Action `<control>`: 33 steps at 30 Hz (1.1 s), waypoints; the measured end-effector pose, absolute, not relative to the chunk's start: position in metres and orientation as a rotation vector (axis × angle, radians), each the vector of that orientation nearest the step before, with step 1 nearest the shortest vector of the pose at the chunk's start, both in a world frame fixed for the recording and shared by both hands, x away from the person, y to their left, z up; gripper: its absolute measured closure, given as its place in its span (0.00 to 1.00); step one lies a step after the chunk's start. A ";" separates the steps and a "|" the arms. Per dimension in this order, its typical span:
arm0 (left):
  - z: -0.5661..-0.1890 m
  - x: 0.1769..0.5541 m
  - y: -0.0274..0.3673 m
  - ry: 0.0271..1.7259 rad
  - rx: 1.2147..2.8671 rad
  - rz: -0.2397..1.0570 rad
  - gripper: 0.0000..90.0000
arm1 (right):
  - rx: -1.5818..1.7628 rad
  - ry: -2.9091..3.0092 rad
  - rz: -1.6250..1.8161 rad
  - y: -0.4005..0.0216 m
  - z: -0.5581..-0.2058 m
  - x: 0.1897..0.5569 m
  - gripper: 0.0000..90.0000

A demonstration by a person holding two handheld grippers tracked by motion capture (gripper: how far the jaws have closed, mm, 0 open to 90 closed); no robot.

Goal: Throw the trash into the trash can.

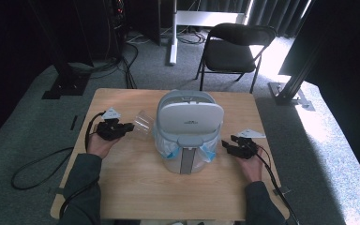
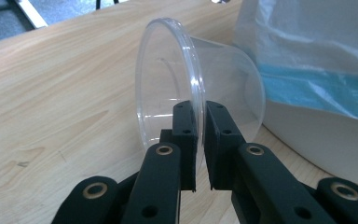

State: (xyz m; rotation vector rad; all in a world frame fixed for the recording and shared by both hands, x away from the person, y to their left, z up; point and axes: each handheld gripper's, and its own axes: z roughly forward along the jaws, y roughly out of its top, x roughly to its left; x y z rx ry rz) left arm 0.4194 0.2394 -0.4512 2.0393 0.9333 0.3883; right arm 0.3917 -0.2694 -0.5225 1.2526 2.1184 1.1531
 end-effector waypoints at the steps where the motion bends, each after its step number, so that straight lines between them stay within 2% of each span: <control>1: -0.450 0.419 0.240 0.934 2.033 0.390 0.93 | 1.254 2.121 1.147 -0.269 -0.524 0.392 0.49; 23: -0.399 0.416 0.250 0.867 1.988 0.453 0.93 | 1.240 2.203 0.989 -0.256 -0.547 0.397 0.45; 33: -0.375 0.414 0.248 0.816 1.973 0.461 0.93 | 1.262 2.226 0.988 -0.256 -0.548 0.398 0.29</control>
